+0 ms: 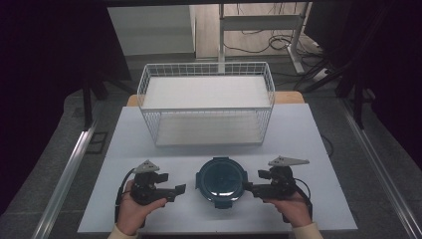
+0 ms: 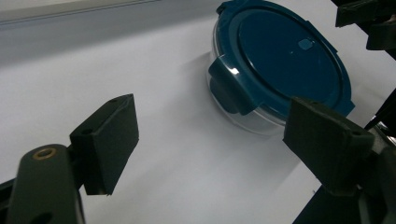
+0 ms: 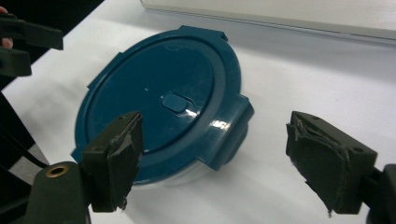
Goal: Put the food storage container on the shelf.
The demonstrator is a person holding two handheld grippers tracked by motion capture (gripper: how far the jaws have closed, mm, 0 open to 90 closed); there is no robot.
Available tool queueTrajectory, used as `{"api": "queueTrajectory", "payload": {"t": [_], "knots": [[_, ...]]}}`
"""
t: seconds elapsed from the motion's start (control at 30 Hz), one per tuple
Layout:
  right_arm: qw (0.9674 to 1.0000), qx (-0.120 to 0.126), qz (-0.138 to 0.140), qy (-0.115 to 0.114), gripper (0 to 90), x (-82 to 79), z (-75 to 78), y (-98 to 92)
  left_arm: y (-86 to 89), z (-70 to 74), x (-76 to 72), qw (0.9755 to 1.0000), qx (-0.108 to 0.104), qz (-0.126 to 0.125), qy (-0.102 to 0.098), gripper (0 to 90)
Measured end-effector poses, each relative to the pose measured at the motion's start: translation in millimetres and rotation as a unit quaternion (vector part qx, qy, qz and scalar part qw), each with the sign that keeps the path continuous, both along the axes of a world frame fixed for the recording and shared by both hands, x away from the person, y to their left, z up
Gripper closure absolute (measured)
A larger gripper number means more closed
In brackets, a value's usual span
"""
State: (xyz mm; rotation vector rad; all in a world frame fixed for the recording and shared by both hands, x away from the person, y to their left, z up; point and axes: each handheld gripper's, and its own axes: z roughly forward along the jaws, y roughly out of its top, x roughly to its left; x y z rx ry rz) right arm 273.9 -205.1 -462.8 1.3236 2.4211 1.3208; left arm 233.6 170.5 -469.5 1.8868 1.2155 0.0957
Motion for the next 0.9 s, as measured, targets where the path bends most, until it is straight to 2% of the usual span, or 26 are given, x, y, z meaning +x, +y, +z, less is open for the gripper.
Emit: {"api": "queueTrajectory", "payload": {"t": [0.2,0.27,0.33,0.4,0.53,0.7,0.9], "knots": [[0.9996,0.001,0.01,0.026,15.7,8.6,-0.9,12.5,-5.6,0.8,9.8,0.9994,-0.023,0.0,0.024,15.2],[0.9994,0.0,0.007,0.035,15.5,13.5,-1.5,16.1,-10.9,-1.1,16.4,0.9986,-0.033,-0.007,0.04,14.4],[0.9988,0.006,0.0,0.05,15.4,19.7,-3.5,20.7,-14.6,-2.8,20.1,0.998,-0.039,-0.011,0.048,13.5],[0.9986,0.006,-0.002,0.052,14.9,20.6,-4.8,22.1,-19.1,-5.9,24.2,0.9971,-0.049,-0.014,0.056,13.4],[0.9977,0.004,-0.008,0.068,13.2,22.4,-12.7,24.5,-28.6,-15.1,31.2,0.9947,-0.061,-0.02,0.08,13.1],[0.9956,0.017,-0.016,0.091,11.4,26.1,-19.5,22.9,-37.7,-22.6,38.2,0.9921,-0.073,-0.027,0.099,12.6],[0.9915,0.029,-0.012,0.126,10.3,29.7,-29.8,25.0,-45.5,-32.2,46.7,0.9882,-0.089,-0.033,0.121,12.5]]}}
